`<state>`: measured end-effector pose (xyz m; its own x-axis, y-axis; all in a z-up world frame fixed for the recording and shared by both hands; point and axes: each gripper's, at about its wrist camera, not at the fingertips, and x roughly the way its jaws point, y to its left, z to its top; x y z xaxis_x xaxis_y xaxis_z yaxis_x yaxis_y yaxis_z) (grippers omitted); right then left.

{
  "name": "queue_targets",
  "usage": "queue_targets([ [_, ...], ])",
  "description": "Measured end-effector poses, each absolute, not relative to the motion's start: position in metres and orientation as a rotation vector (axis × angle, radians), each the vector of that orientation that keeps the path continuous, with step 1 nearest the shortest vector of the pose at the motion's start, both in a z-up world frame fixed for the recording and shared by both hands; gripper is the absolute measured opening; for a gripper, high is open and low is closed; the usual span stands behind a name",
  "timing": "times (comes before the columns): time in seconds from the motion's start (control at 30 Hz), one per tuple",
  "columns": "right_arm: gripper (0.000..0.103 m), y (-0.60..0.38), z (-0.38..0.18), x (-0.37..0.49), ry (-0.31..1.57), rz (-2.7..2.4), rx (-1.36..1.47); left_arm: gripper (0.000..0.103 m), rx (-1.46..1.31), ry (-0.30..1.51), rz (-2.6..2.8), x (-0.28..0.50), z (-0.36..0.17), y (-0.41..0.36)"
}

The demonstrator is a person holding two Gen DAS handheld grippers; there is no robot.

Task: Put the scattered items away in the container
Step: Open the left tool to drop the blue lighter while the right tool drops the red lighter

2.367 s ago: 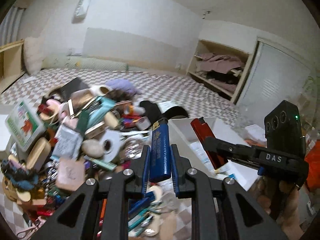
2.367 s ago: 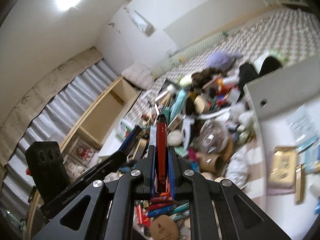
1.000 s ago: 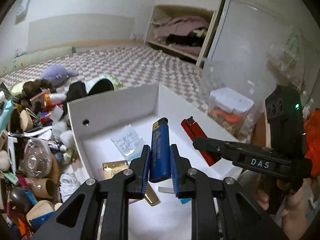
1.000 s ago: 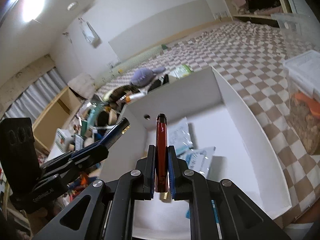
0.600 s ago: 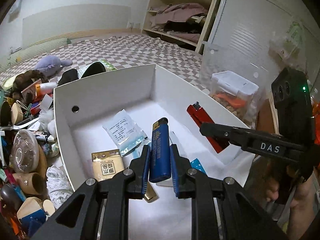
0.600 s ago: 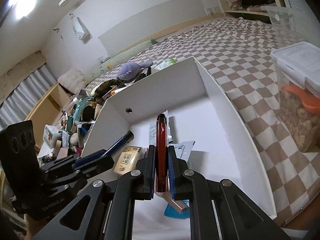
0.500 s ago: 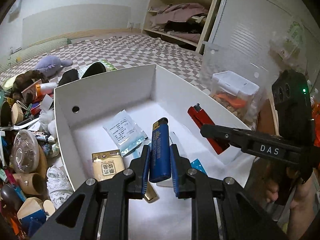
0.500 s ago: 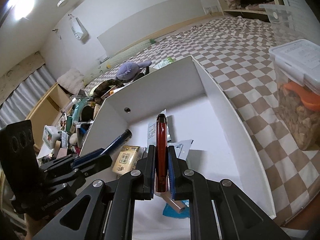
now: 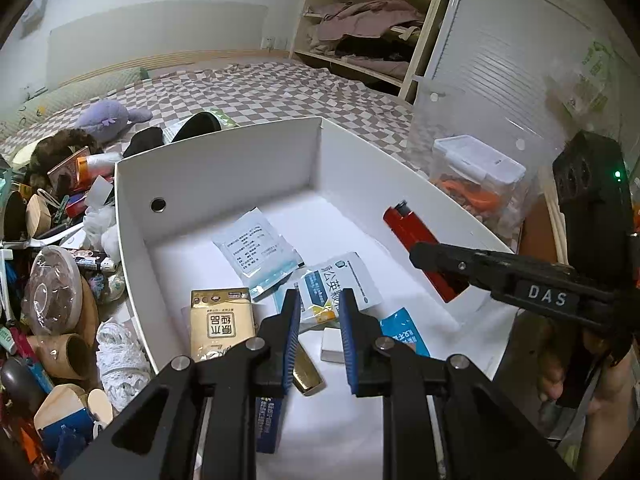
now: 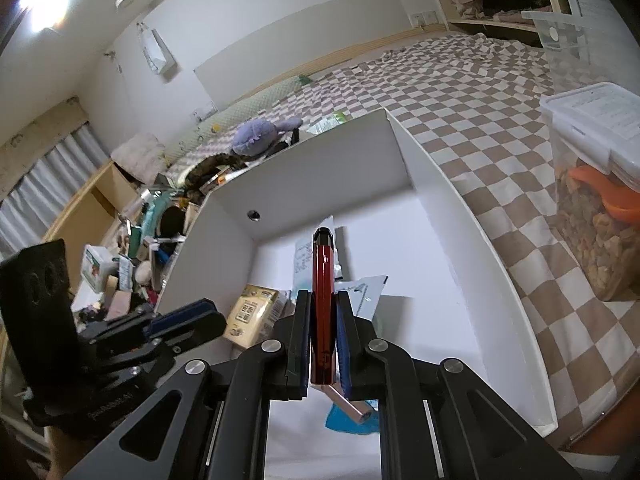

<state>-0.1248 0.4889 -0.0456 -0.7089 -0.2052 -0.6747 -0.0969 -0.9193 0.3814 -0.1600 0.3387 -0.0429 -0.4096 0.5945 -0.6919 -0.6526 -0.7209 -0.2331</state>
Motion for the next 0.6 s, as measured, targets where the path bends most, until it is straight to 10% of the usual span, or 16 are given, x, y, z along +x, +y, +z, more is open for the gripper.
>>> queue_targets([
  [0.2, 0.013, 0.483, -0.044, -0.125, -0.55, -2.805, 1.213, 0.02, -1.025, 0.091, 2.156, -0.159, -0.043, 0.335],
  [0.37, 0.014, 0.474, -0.038, -0.119, -0.473, -2.848, 1.204, 0.069, -1.01, 0.087, 2.195, -0.154, -0.039, 0.331],
  [0.4, 0.018, 0.473, -0.037, -0.117, -0.46, -2.86, 1.195, 0.072, -1.002, 0.085, 2.209, -0.153, -0.038, 0.329],
  [0.47, 0.076, 0.469, -0.035, -0.111, -0.432, -2.888, 1.171, 0.075, -1.001, 0.075, 2.219, -0.152, -0.035, 0.325],
  [0.6, 0.082, 0.464, -0.03, -0.099, -0.394, -2.955, 1.111, 0.095, -0.983, 0.045, 2.269, -0.15, -0.027, 0.31],
])
